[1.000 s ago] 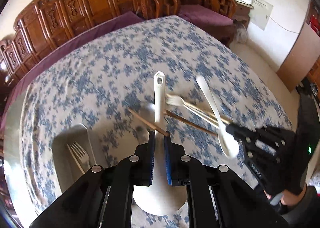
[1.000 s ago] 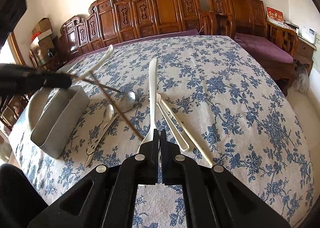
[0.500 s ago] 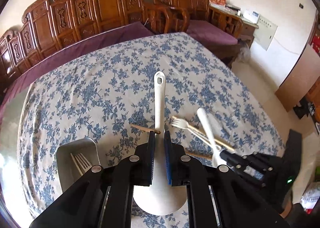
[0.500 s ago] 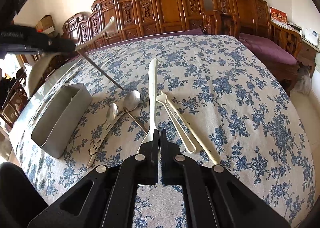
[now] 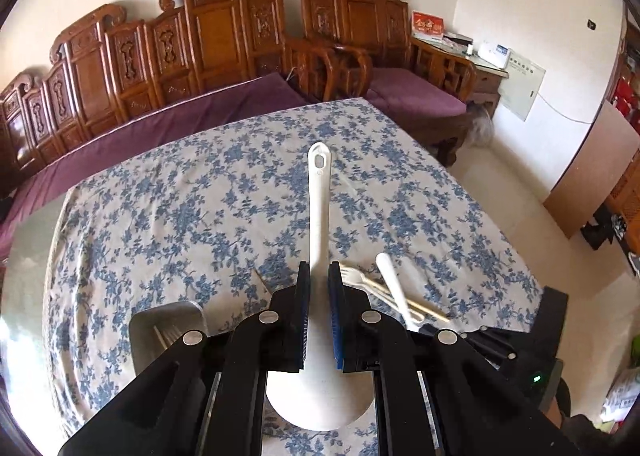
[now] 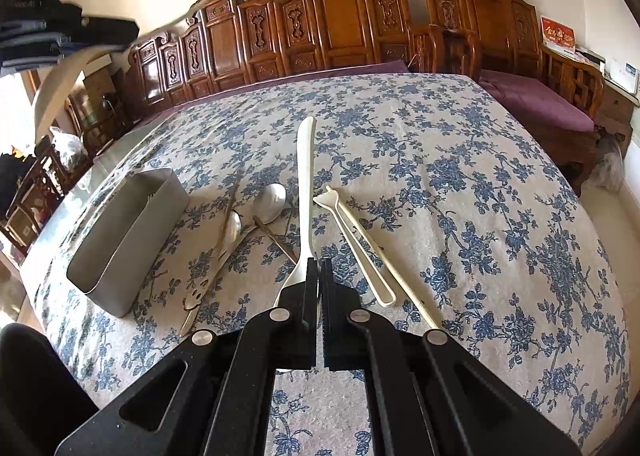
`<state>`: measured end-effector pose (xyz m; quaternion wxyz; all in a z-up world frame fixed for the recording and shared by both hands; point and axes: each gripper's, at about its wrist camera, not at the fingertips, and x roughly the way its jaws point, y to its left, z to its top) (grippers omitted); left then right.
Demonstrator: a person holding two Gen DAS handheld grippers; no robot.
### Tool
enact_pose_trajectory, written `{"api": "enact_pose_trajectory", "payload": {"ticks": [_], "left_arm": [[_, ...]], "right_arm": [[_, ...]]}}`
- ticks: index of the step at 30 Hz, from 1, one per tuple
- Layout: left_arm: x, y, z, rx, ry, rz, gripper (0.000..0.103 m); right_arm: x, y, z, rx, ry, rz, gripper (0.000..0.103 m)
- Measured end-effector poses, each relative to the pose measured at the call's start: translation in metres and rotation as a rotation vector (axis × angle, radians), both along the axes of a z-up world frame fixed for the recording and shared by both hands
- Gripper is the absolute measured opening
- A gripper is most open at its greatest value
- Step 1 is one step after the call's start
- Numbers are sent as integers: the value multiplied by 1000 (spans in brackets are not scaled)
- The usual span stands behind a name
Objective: Organize utensils
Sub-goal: 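Lower the large white spoon into the grey tray and open the left tool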
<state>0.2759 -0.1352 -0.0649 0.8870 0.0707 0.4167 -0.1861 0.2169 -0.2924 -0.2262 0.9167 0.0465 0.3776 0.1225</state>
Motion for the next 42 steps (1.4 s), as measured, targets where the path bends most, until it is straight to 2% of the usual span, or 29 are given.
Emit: {"api": "enact_pose_trajectory", "payload": {"ticks": [15,22,33,37,42], "left_arm": [[-5,96,-61,48,67,152,8],[0,141,-101,53,116,221,8],[5,160,-151,48,171,249,8],[6,169,-160,24,182,267,8],[0,181,-155,-19,149,282,9]], "right_arm": [[-5,48,7,-20,-11,108,3],[-3,71,8,-10,-1,145,3],[-2,105,18,-10,-11,194,3],[1,117,20,-17,-8,207,3],[8,137,20,-31,0,221,3]]}}
